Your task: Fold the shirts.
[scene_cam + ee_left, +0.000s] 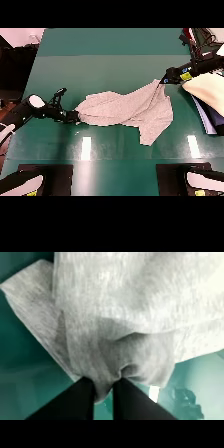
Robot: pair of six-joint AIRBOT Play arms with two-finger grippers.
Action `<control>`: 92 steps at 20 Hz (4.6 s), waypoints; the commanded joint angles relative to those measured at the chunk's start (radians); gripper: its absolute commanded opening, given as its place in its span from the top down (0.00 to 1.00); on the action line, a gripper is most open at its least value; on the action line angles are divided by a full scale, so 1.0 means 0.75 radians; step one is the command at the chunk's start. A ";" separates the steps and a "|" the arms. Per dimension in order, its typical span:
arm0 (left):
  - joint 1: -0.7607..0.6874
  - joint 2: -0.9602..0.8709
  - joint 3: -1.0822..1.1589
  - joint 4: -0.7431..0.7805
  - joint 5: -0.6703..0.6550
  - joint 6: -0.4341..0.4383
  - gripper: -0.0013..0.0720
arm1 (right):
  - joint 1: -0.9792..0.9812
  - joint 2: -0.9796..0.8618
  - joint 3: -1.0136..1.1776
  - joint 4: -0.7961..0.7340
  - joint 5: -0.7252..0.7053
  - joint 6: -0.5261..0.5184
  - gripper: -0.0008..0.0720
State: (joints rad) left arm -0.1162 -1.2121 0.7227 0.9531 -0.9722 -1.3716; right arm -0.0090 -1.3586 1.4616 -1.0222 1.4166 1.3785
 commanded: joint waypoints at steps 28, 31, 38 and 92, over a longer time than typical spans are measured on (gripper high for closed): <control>0.001 0.397 0.230 0.347 -0.144 -0.162 0.95 | -0.038 -0.097 0.003 0.013 -0.390 0.003 0.79; 0.001 0.238 0.230 0.329 -0.069 -0.160 0.95 | -0.082 -0.089 0.002 0.012 -0.338 0.001 0.43; 0.149 -0.045 0.329 0.345 0.017 -0.152 0.95 | -0.263 0.111 0.001 0.011 0.063 -0.074 0.43; 0.181 0.010 0.355 0.143 -0.261 0.220 0.95 | -0.482 0.077 -1.015 0.251 -0.406 -0.106 0.47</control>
State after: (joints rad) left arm 0.0193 -1.2060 0.9878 1.0718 -1.1656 -1.2030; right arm -0.4007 -1.2823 0.7067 -0.8711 1.2156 1.3056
